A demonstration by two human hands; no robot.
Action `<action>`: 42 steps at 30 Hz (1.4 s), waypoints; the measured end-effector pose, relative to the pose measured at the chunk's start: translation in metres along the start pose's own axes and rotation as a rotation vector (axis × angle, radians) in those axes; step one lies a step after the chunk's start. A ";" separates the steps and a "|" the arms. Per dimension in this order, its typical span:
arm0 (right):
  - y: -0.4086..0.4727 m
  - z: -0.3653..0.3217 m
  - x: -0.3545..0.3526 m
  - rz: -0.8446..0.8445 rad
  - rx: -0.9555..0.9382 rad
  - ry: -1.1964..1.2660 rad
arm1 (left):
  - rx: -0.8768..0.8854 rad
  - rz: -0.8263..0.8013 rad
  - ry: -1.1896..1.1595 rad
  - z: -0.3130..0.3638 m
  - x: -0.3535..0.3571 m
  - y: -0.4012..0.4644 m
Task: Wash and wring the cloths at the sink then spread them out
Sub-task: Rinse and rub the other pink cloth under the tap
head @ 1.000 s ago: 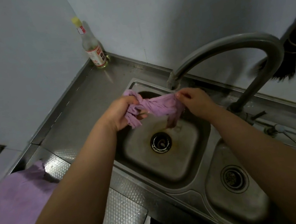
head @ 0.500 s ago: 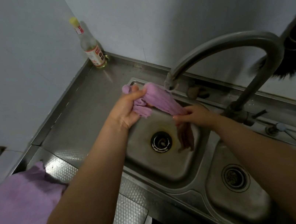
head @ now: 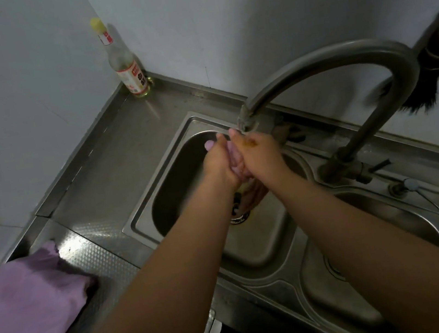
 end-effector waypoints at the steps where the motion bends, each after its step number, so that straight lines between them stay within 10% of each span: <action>1: 0.008 -0.001 -0.004 0.072 0.008 -0.041 | 0.014 -0.005 0.028 -0.004 0.004 0.001; 16: 0.000 -0.008 0.022 0.115 0.021 -0.036 | -0.030 -0.013 -0.046 0.005 -0.009 0.010; 22: 0.024 -0.014 -0.014 0.085 -0.029 -0.296 | -0.130 -0.311 0.310 0.009 -0.030 -0.005; 28: 0.037 -0.009 -0.028 -0.142 0.019 -0.214 | -0.100 -0.453 1.169 0.047 -0.069 -0.008; 34: 0.024 0.007 -0.037 -0.431 -0.065 -0.195 | -0.059 -0.659 0.547 0.064 -0.084 0.004; 42: 0.023 0.051 -0.042 -0.537 0.100 -0.193 | 0.126 -0.235 -0.009 0.058 -0.057 0.002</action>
Point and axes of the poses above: each hand's wrist, its own y-axis towards the middle knuckle, its own x-axis out of the palm, z = x × y, the point moved 1 cm from there along y, towards the middle knuckle, and after that the axes turned 2 degrees about y, right-handed, at the moved point
